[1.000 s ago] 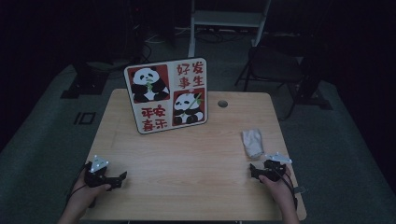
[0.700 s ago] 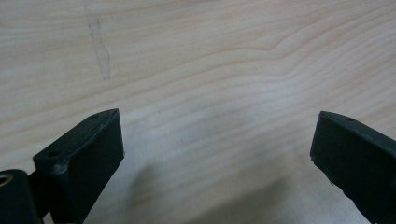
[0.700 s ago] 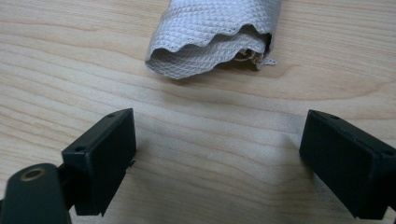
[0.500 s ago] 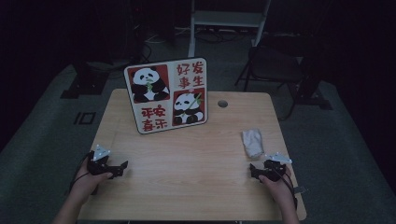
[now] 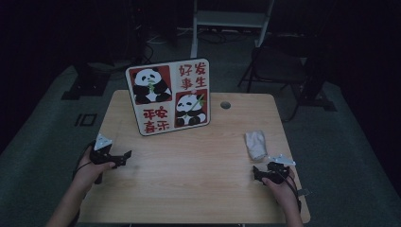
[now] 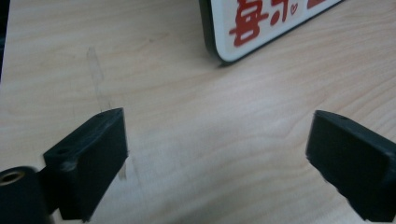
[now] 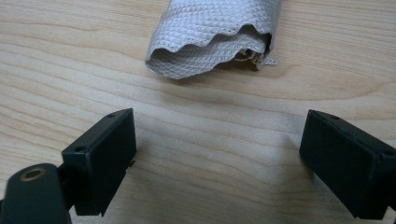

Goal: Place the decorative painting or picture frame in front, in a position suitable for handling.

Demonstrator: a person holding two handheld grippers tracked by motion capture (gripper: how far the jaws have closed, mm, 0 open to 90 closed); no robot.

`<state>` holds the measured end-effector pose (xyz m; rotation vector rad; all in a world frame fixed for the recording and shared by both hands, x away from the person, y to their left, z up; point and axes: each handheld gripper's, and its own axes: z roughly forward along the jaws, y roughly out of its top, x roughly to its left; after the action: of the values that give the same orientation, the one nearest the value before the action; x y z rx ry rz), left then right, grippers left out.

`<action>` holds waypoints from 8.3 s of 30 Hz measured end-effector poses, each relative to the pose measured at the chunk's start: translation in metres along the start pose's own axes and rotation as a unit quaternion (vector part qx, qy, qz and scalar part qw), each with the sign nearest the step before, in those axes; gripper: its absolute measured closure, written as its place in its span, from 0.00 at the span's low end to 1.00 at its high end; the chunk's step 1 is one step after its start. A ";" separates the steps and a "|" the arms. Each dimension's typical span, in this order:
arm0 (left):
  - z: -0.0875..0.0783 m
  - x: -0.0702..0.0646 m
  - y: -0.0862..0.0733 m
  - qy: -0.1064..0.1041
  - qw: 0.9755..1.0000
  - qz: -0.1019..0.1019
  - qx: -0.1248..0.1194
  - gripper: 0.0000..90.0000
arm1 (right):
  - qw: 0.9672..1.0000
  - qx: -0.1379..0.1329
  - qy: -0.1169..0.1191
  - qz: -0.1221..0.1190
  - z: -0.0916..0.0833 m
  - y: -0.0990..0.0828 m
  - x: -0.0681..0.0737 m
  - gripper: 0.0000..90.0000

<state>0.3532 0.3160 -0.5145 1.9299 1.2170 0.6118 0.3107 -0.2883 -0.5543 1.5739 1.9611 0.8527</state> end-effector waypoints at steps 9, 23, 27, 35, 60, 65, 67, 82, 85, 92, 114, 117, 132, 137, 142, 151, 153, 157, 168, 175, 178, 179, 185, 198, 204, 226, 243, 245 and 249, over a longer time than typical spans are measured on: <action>0.012 0.011 0.024 0.003 1.000 -0.002 -0.013 0.07 | 1.000 0.000 0.000 0.000 0.000 0.000 0.000 0.11; 0.024 0.020 0.054 -0.011 0.999 0.003 -0.049 0.07 | 1.000 0.000 0.000 0.000 0.000 0.000 0.000 0.11; 0.026 0.020 0.062 -0.012 0.998 -0.001 -0.060 0.07 | 1.000 0.000 0.000 0.000 0.000 0.000 0.000 0.11; 0.034 0.023 0.082 -0.006 0.997 0.010 -0.073 0.07 | 1.000 0.000 0.000 0.000 0.000 0.000 0.000 0.11; 0.055 0.033 0.138 -0.031 0.994 -0.005 -0.109 0.07 | 1.000 0.000 0.000 0.000 0.000 0.000 0.000 0.11; 0.060 0.031 0.141 -0.043 0.991 -0.013 -0.125 0.14 | 1.000 0.000 0.000 0.000 0.000 0.000 0.000 0.11; 0.062 0.029 0.143 -0.046 0.990 -0.011 -0.131 0.17 | 1.000 0.000 0.000 0.000 0.000 0.000 0.000 0.11; 0.068 0.031 0.144 -0.110 0.983 -0.039 -0.144 0.53 | 1.000 0.000 0.000 0.000 0.000 0.000 0.000 0.11; 0.065 0.034 0.143 -0.122 0.982 -0.038 -0.142 0.56 | 1.000 0.000 0.000 0.000 0.000 0.000 0.000 0.11; 0.054 0.032 0.133 -0.145 0.977 -0.050 -0.147 0.66 | 1.000 0.000 0.000 0.000 0.000 0.000 0.000 0.11; 0.027 -0.024 0.105 -0.162 0.970 -0.069 -0.167 0.88 | 1.000 0.000 0.000 0.000 0.000 0.000 0.000 0.11; 0.023 -0.031 0.104 -0.155 0.972 -0.069 -0.166 0.88 | 1.000 0.000 0.000 0.000 0.000 0.000 0.000 0.11; 0.013 -0.054 0.096 -0.145 0.972 -0.055 -0.176 0.88 | 1.000 0.000 0.000 0.000 0.000 0.000 0.000 0.11; 0.008 -0.059 0.093 -0.146 0.972 -0.048 -0.176 0.88 | 1.000 0.000 0.000 0.000 0.000 0.000 0.000 0.11; 0.003 -0.066 0.089 -0.154 0.972 -0.042 -0.175 0.88 | 1.000 0.000 0.000 0.000 0.000 0.000 0.000 0.12; -0.007 -0.078 0.084 -0.165 0.971 -0.025 -0.171 0.88 | 1.000 0.000 0.000 0.000 0.000 0.000 0.000 0.11; -0.009 -0.081 0.082 -0.169 0.970 -0.024 -0.171 0.88 | 1.000 0.000 0.000 0.000 0.000 0.000 0.000 0.11; -0.014 -0.084 0.079 -0.174 0.970 -0.021 -0.170 0.88 | 1.000 0.000 0.000 0.000 0.000 0.000 0.000 0.12; -0.025 -0.093 0.072 -0.181 0.969 -0.004 -0.168 0.88 | 1.000 0.000 0.000 0.000 0.000 0.000 0.000 0.11; -0.031 -0.096 0.065 -0.190 0.967 -0.011 -0.168 0.88 | 1.000 0.000 0.000 0.000 0.000 0.000 0.000 0.12; -0.034 -0.097 0.062 -0.195 0.966 -0.017 -0.168 0.88 | 1.000 0.000 0.000 0.000 0.000 0.000 0.000 0.11; -0.034 -0.097 0.061 -0.199 0.965 -0.019 -0.169 0.88 | 1.000 0.000 0.000 0.000 0.000 0.000 0.000 0.11; -0.039 -0.099 0.056 -0.207 0.964 -0.024 -0.166 0.88 | 1.000 0.000 0.000 0.000 0.000 0.000 0.000 0.11; -0.052 -0.113 0.049 -0.214 0.963 -0.007 -0.162 0.88 | 1.000 0.000 0.000 0.001 0.000 0.000 0.000 0.11; -0.058 -0.119 0.044 -0.222 0.962 -0.002 -0.162 0.88 | 1.000 -0.001 0.000 0.000 0.000 0.000 0.000 0.12; -0.074 -0.134 0.031 -0.248 0.956 0.004 -0.157 0.88 | 1.000 -0.001 0.000 0.001 0.000 0.000 0.000 0.11; -0.079 -0.136 0.022 -0.278 0.948 0.002 -0.155 0.88 | 1.000 0.000 0.000 0.001 0.000 0.000 0.000 0.12; -0.079 -0.137 0.021 -0.286 0.946 0.001 -0.155 0.88 | 1.000 0.000 0.000 0.001 0.000 0.000 0.000 0.12; -0.079 -0.140 0.020 -0.292 0.943 0.002 -0.157 0.87 | 1.000 0.000 0.000 0.001 0.000 0.000 0.000 0.12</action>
<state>0.2468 0.2118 -0.4514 1.6677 0.6896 0.1870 0.3111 -0.2879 -0.5543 1.5757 1.9588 0.8533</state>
